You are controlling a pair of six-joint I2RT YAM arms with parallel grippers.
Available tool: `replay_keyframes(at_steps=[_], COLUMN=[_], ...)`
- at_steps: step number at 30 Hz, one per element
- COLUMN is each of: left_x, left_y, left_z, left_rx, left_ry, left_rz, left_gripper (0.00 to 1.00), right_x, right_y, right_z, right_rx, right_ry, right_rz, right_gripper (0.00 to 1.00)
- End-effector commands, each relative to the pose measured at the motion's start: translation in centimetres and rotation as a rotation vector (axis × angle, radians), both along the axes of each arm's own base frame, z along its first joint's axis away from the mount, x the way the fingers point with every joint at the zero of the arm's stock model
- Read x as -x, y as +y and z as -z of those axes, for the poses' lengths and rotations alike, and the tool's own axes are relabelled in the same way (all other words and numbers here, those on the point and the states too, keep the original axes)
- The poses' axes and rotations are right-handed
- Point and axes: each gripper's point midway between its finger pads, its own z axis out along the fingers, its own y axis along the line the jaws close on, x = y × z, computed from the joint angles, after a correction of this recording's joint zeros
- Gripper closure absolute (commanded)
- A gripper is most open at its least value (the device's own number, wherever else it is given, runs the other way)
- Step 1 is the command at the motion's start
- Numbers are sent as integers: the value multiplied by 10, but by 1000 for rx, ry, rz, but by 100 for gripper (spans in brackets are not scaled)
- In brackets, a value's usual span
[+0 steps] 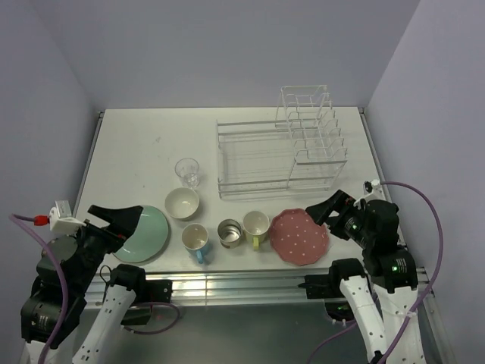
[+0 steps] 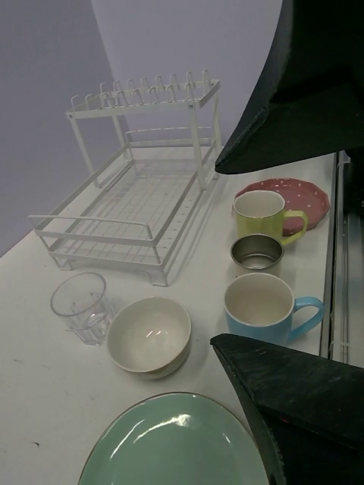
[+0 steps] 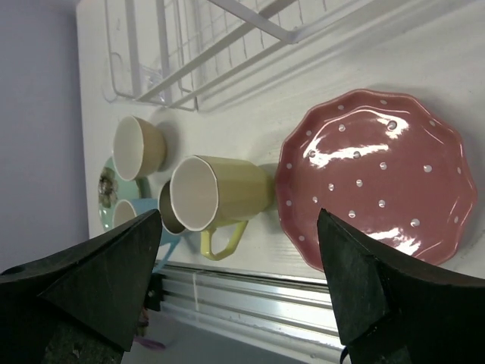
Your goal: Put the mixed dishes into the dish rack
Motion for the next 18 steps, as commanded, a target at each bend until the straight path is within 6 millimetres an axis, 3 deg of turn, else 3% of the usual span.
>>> replay_keyframes(at_steps=[1,5,10,13,18], left_x=[-3,-18,-28,-40,-58], left_y=[-2,-28,-45,-49,-41], left_z=[-4,25,42,62,62], left_rx=[-24,-70,-76,-115,-165], left_ry=[4,116,159,237,256], left_rz=[17,169,262,294,236], left_gripper=[8,17,21,25,21], right_x=[-2,-6,-10,-15,-22], right_y=[1,2,4,12,11], right_z=[10,13,6,11,6], right_rx=[37,47,37,23,41], right_ry=[29,37,15,50,38], right_rz=[-37,-56,-57,-107,-107], right_gripper=[10,10,10,10,10])
